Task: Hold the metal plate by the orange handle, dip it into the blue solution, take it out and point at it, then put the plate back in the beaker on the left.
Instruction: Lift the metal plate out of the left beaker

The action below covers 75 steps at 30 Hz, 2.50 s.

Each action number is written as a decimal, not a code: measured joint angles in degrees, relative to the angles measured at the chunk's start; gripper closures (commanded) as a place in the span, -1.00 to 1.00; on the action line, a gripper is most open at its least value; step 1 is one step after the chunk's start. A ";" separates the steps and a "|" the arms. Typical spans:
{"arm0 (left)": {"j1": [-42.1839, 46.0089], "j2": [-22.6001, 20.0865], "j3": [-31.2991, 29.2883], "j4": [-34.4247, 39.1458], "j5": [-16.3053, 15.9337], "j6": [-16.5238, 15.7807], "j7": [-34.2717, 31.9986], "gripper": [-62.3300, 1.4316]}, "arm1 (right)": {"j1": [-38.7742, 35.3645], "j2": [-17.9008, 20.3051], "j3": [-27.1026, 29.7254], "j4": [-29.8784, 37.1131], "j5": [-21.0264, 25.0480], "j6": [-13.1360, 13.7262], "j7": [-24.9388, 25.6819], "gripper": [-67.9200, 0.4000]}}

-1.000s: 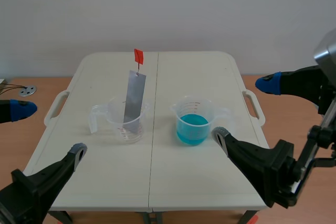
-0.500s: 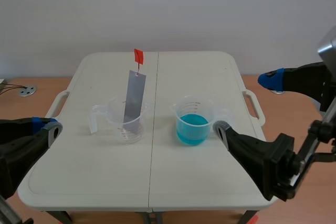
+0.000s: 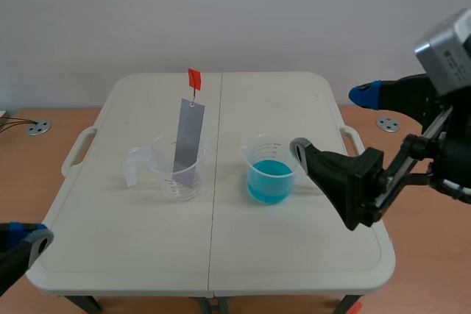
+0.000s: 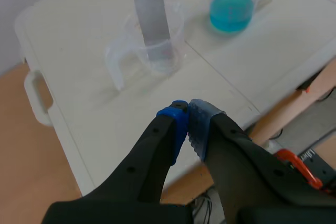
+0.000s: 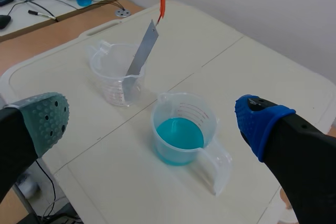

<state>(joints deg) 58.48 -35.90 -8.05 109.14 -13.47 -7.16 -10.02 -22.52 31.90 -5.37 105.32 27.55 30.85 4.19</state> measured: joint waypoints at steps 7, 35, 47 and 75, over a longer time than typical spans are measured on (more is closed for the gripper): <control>10.97 -0.31 -1.14 -0.09 -0.02 2.25 4.76 0.87 | 9.49 -0.24 -5.75 -6.73 0.59 0.00 -0.02 -0.95; 13.90 -0.31 5.16 -15.50 -0.68 1.36 9.35 0.87 | 41.68 -14.80 -22.64 -37.20 0.48 0.26 -5.73 -0.95; 13.88 -0.31 6.05 -16.06 -0.68 1.36 9.31 0.87 | 51.89 -22.64 -26.21 -47.06 0.33 0.42 -12.41 -0.95; 12.98 -0.31 6.05 -16.06 -0.68 1.16 8.94 0.87 | 57.11 -30.18 -28.57 -59.84 -3.61 0.37 -9.18 -0.37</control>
<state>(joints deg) 71.46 -36.21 -2.00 93.08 -14.15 -6.00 -1.08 34.59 1.72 -33.93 45.47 23.94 31.22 -4.99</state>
